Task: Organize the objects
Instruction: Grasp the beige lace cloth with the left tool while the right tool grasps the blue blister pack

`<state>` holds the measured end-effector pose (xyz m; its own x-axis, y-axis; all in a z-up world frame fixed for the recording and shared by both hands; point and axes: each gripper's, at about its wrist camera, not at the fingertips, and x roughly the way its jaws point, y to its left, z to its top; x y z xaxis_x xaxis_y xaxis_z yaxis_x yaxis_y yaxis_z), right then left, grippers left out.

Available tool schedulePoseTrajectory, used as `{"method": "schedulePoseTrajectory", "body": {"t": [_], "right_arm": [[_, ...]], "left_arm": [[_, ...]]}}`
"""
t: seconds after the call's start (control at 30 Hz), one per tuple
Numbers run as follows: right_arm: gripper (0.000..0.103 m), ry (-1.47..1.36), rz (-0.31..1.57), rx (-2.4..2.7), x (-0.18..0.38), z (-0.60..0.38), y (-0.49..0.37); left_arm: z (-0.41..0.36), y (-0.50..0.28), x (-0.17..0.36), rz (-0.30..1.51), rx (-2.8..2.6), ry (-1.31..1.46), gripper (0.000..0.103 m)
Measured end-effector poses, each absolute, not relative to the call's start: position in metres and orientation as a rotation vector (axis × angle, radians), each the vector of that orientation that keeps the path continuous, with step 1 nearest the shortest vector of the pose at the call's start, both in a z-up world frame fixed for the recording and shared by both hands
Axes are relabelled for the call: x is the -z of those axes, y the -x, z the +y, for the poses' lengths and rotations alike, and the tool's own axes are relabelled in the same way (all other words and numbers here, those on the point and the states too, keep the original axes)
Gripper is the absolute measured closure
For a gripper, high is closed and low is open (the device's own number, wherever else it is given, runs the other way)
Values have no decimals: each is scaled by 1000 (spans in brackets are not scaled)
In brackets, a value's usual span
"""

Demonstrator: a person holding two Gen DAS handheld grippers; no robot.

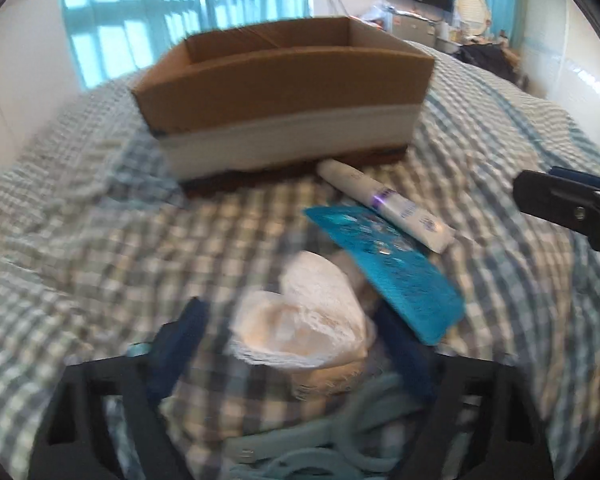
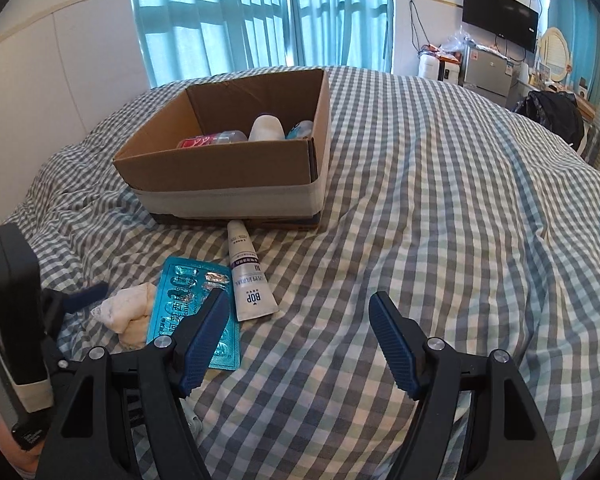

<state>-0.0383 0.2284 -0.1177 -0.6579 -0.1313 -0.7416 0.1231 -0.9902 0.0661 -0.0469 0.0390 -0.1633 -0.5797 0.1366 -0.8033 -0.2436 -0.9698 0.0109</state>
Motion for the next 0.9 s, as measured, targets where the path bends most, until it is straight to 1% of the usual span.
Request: {"method": "schedulePoseTrajectory", "body": {"t": [0.03, 0.07, 0.1, 0.13, 0.2, 0.3, 0.37, 0.43, 0.67, 0.9], "right_arm": [[31, -1230, -16, 2739, 118, 227, 39], [31, -1233, -15, 2738, 119, 225, 39], [31, -1236, -15, 2735, 119, 223, 39], [31, -1239, -15, 2733, 119, 221, 39], [31, -1242, -21, 2722, 119, 216, 38], [31, -1239, -18, 2707, 119, 207, 37], [24, -1243, -8, 2700, 119, 198, 37], [21, -1246, -3, 2690, 121, 190, 37], [18, -1315, 60, 2619, 141, 154, 45], [18, -1408, 99, 2568, 166, 137, 58]], "left_arm": [[38, 47, 163, 139, -2579, 1308, 51], [37, 46, 162, 129, -2572, 1300, 58], [37, 44, 160, 135, -2574, 1295, 71], [35, 43, 157, 136, -2577, 1290, 78], [27, 42, 151, 90, -2582, 1281, 84], [11, 40, 137, 56, -2632, 1250, 85], [1, 40, 129, 61, -2671, 1227, 85], [-10, 40, 125, 53, -2708, 1219, 85], [-40, 45, 128, -5, -2754, 1241, 85], [-49, 49, 138, -46, -2728, 1265, 85]]}}
